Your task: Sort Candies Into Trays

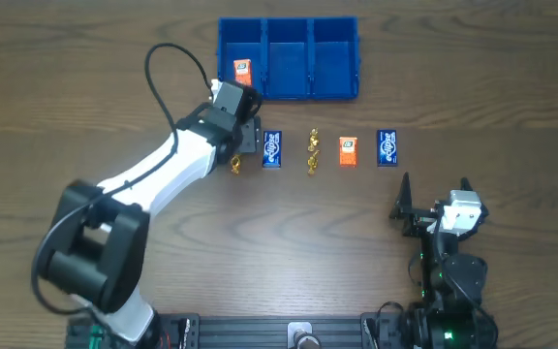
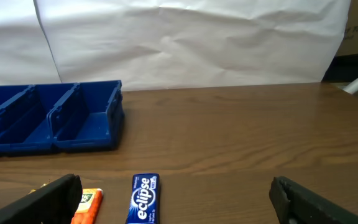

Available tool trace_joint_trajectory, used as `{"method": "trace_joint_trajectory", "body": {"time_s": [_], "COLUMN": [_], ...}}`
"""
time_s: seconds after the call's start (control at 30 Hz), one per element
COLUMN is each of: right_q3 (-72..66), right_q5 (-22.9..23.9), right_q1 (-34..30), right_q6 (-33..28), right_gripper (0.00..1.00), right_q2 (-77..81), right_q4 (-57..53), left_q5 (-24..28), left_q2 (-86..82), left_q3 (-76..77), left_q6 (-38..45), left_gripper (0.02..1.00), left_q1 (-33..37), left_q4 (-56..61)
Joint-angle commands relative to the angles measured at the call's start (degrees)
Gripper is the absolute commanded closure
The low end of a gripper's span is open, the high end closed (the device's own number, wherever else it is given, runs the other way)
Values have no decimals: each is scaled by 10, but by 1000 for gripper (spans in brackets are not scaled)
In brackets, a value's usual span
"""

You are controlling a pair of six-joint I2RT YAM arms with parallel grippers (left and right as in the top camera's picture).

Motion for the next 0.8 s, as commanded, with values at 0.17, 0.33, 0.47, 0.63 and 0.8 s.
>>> {"method": "trace_joint_trajectory", "body": {"time_s": [0.17, 0.33, 0.47, 0.63, 0.8], "right_q3": [-2, -2, -2, -2, -2], "right_q5": [-1, -1, -1, -1, -1], "right_q1": [-3, -3, -3, -3, -3], "right_q6": [2, 2, 2, 1, 1], "right_gripper": [1, 1, 1, 1, 1], "right_q2": [-4, -4, -4, -4, -4], "right_q4": [-1, -1, -1, -1, -1], "left_q5": [15, 18, 26, 23, 24], "left_q2": [69, 103, 105, 105, 102], "left_q3": [26, 57, 61, 61, 71], "left_q6": [10, 16, 22, 24, 24], "left_gripper": [257, 272, 446, 608, 715], "left_q1": [11, 14, 20, 20, 21], "left_q4": [23, 3, -2, -9, -17]}}
